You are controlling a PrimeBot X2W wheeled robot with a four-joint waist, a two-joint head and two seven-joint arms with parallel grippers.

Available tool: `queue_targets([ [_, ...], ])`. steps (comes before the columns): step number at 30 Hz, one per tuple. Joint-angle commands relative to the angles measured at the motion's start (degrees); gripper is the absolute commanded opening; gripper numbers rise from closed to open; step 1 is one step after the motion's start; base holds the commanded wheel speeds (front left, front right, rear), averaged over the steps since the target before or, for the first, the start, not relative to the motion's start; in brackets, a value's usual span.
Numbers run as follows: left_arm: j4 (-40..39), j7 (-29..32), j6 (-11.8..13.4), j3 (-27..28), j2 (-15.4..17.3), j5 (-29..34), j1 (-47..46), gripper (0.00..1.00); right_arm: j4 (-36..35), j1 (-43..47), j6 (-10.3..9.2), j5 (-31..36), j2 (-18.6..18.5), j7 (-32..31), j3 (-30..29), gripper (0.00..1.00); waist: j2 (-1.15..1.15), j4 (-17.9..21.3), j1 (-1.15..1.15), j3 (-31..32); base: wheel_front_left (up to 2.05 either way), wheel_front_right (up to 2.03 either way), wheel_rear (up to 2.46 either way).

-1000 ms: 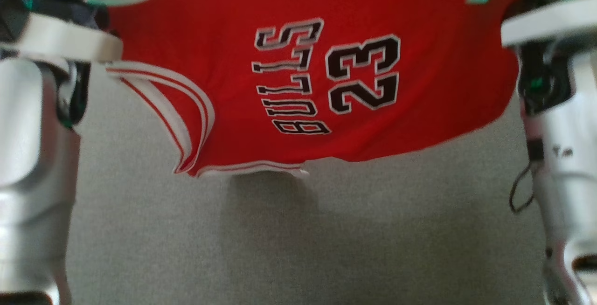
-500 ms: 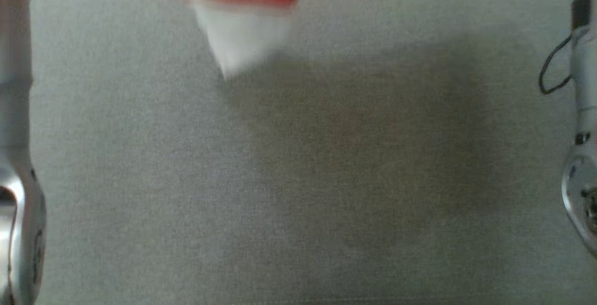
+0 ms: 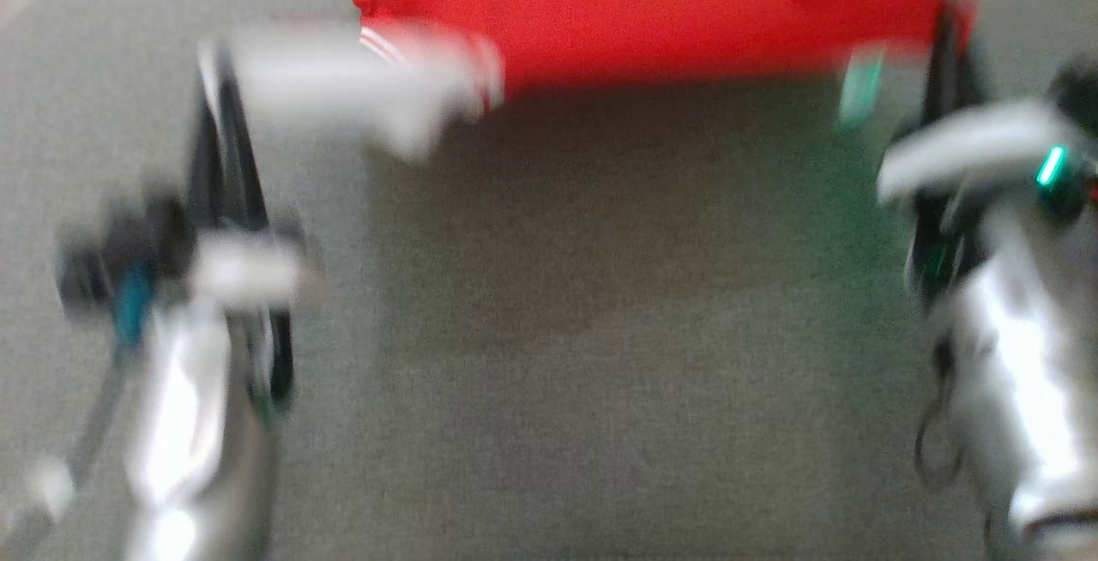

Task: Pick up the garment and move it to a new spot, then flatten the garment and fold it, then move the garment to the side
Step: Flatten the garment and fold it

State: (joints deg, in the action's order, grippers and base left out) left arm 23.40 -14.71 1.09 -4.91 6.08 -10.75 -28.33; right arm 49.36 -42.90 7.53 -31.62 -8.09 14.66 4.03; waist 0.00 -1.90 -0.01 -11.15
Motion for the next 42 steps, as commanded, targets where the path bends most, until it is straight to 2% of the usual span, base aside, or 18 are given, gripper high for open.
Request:
queue_targets([
  [1, -2.9, -0.3, 0.3, 3.6, 1.1, -0.5, 1.6, 0.00, -2.0, 1.1, -0.04, -1.3, 0.0, 0.3, 1.9, 0.00, 0.00, 0.2, 0.01, 2.1, 0.00, 0.00, 0.00],
  [7, -2.4, -0.3, -0.6, 8.3, -2.2, -1.7, 17.8, 0.00, -2.7, 15.5, -0.04, -6.7, 0.5, 0.3, 7.6, 0.00, 0.00, 0.9, 0.01, 8.6, 0.00, 0.00, 0.00],
  [14, -2.3, -0.3, -1.6, 9.9, -3.1, -1.2, 28.9, 0.00, -4.2, 25.7, -0.04, -11.0, 0.4, 0.3, 10.9, 0.00, 0.00, 1.2, 0.01, 13.6, 0.00, 0.00, 0.00],
  [22, -2.9, -0.3, -2.3, 7.5, -3.2, -2.6, 37.2, 0.00, -5.3, 34.4, -0.04, -14.0, -0.2, 0.3, 11.4, 0.00, 0.00, 0.3, 0.01, 16.3, 0.00, 0.00, 0.00],
  [26, -5.1, -0.3, -1.0, 6.1, -3.2, -4.2, 40.0, 0.00, -6.5, 37.4, -0.04, -14.8, -0.2, -0.3, 11.6, 0.00, 0.00, -0.1, 0.01, 16.6, 0.00, 0.00, 0.00],
  [30, -7.9, -0.3, -0.8, 5.5, -3.2, -3.8, 38.4, 0.00, -8.6, 37.4, -0.04, -15.3, -0.2, -0.6, 11.6, 0.00, 0.00, -0.3, 0.01, 15.5, 0.00, 0.00, 0.00],
  [35, -11.1, -0.3, -1.3, 4.6, -3.2, -1.8, 31.1, 0.00, -10.6, 33.4, -0.04, -15.9, 0.7, -1.8, 10.6, 0.00, 0.00, -0.3, 0.01, 12.8, 0.00, 0.00, 0.00],
  [42, -7.8, -0.3, -1.5, 3.0, -3.2, -0.2, 18.2, 0.00, -10.7, 24.7, -0.04, -15.6, 2.1, -4.8, 9.0, 0.00, 0.00, 0.6, 0.01, 7.0, 0.00, 0.00, 0.00],
])
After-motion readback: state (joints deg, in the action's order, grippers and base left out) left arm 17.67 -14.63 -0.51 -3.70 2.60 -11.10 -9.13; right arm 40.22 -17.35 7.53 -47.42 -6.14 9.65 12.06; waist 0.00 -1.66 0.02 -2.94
